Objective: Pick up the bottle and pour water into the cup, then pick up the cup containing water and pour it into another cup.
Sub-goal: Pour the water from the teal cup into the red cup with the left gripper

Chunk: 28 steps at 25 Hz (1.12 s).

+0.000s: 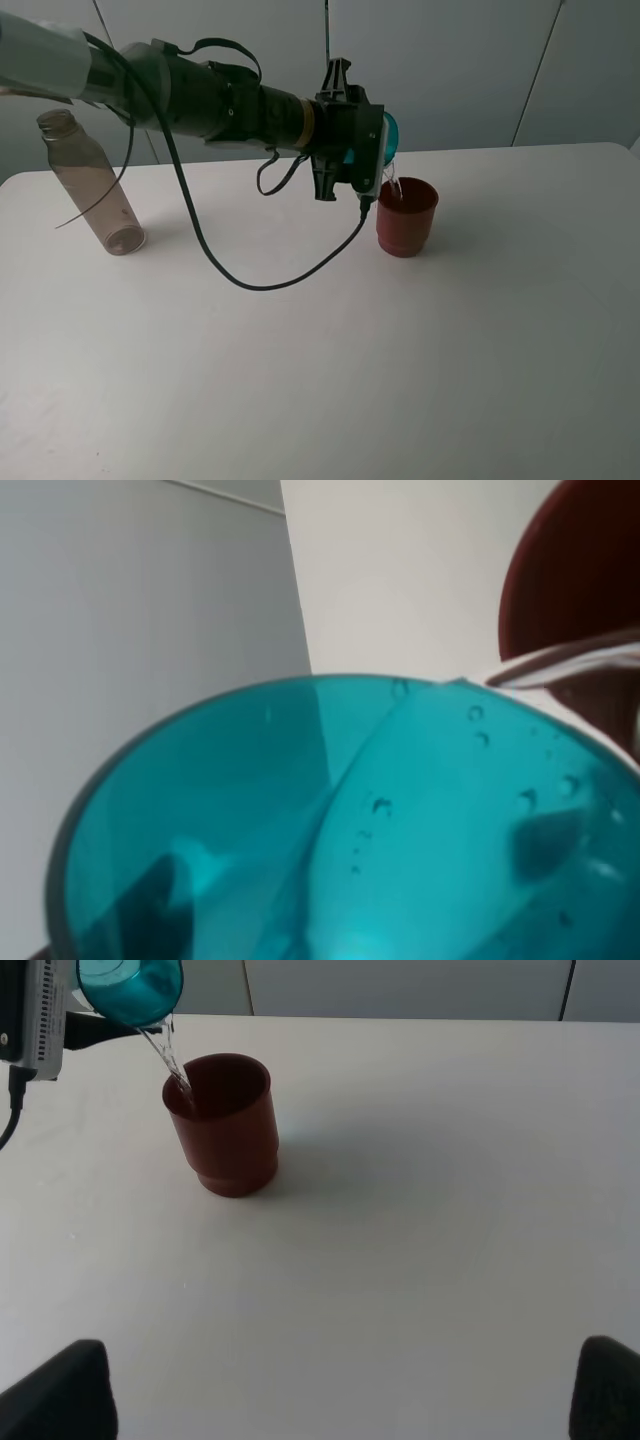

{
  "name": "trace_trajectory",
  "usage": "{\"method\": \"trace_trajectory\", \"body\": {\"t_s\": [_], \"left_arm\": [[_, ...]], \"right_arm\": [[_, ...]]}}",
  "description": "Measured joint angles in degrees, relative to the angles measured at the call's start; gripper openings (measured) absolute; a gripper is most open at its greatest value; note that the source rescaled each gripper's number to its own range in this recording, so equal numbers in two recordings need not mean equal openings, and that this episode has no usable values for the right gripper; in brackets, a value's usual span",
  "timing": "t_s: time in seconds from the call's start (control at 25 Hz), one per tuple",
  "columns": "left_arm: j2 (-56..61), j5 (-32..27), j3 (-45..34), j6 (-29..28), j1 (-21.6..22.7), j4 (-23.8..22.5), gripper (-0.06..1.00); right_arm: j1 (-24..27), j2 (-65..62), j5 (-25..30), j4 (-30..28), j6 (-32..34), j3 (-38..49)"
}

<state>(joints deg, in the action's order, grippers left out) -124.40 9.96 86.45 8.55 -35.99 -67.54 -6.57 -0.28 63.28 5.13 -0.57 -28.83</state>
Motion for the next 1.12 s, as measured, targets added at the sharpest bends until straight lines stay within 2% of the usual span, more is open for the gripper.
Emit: {"method": "trace_trajectory", "body": {"t_s": [0.4,0.72,1.12], "left_arm": [[0.0,-1.38,0.0,4.75,0.0,0.26,0.08],[0.0,-1.52,0.0,5.05,-0.24,0.76,0.08],[-0.46,-2.83,4.14,5.13,-1.96,0.42,0.08]], "right_arm": [[0.0,0.0,0.0,0.0,0.0,0.0],[0.0,0.0,0.0,0.0,0.0,0.0],[0.0,0.0,0.0,0.0,0.0,0.0]]}}
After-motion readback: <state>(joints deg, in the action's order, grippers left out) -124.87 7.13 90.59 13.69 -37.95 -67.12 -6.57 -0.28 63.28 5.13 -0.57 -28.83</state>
